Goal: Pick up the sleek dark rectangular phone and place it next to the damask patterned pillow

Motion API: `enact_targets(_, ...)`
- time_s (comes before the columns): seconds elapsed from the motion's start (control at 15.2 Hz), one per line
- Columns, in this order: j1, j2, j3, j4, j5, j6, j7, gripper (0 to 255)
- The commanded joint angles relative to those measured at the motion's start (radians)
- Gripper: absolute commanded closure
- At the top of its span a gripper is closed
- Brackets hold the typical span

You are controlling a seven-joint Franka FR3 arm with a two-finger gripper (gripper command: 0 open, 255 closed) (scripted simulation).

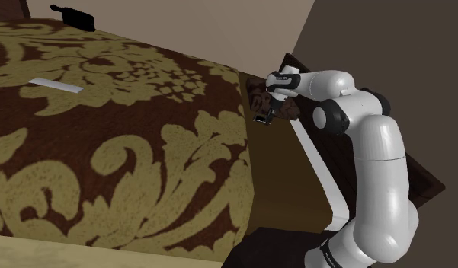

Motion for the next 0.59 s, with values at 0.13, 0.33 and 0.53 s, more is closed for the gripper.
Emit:
enact_targets(0.13, 0.0, 0.0, 0.0, -0.001, 0.0, 0.001, 0.0, 255)
enact_targets(0.33, 0.0, 0.0, 0.0, -0.001, 0.0, 0.001, 0.0, 0)
enact_targets(0.53, 0.0, 0.0, 0.0, -0.001, 0.0, 0.001, 0.0, 0)
